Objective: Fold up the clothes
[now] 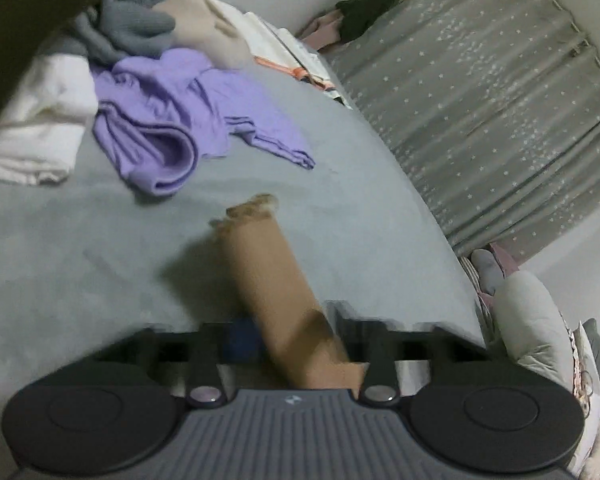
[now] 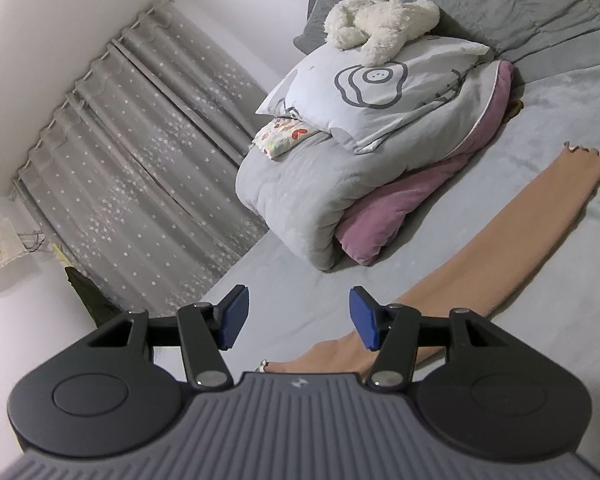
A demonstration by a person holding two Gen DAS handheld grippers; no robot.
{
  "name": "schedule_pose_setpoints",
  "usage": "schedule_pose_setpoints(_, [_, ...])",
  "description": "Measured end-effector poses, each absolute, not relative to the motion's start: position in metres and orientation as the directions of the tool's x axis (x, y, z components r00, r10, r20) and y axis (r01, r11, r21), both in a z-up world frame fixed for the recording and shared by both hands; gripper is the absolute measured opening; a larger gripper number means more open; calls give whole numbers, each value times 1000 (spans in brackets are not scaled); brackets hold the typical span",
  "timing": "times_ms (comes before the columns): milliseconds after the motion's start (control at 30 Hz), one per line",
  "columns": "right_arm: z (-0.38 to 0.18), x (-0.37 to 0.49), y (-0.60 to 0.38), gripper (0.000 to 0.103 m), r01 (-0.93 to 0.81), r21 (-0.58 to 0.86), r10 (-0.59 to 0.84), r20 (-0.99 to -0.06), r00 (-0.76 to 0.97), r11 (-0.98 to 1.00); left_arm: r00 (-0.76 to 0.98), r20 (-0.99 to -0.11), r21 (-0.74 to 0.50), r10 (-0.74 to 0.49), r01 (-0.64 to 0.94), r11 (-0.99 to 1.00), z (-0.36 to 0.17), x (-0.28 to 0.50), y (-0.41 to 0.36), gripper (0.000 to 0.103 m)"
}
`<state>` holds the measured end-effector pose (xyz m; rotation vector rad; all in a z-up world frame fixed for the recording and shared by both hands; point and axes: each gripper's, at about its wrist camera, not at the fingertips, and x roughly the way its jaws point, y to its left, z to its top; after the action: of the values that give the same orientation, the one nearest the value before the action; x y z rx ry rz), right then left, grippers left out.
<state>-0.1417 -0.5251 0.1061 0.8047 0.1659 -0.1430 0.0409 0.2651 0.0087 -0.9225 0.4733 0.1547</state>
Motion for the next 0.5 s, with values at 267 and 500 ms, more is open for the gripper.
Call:
schedule_pose_setpoints(267, [106, -142, -525, 58, 184, 711, -55, -200, 978, 679, 849, -526, -590, 57, -413, 694, 22, 49, 258, 84])
schedule_pose_setpoints(500, [104, -140, -522, 58, 182, 715, -47, -204, 978, 675, 809, -583, -450, 72, -396, 800, 12, 71, 259, 10])
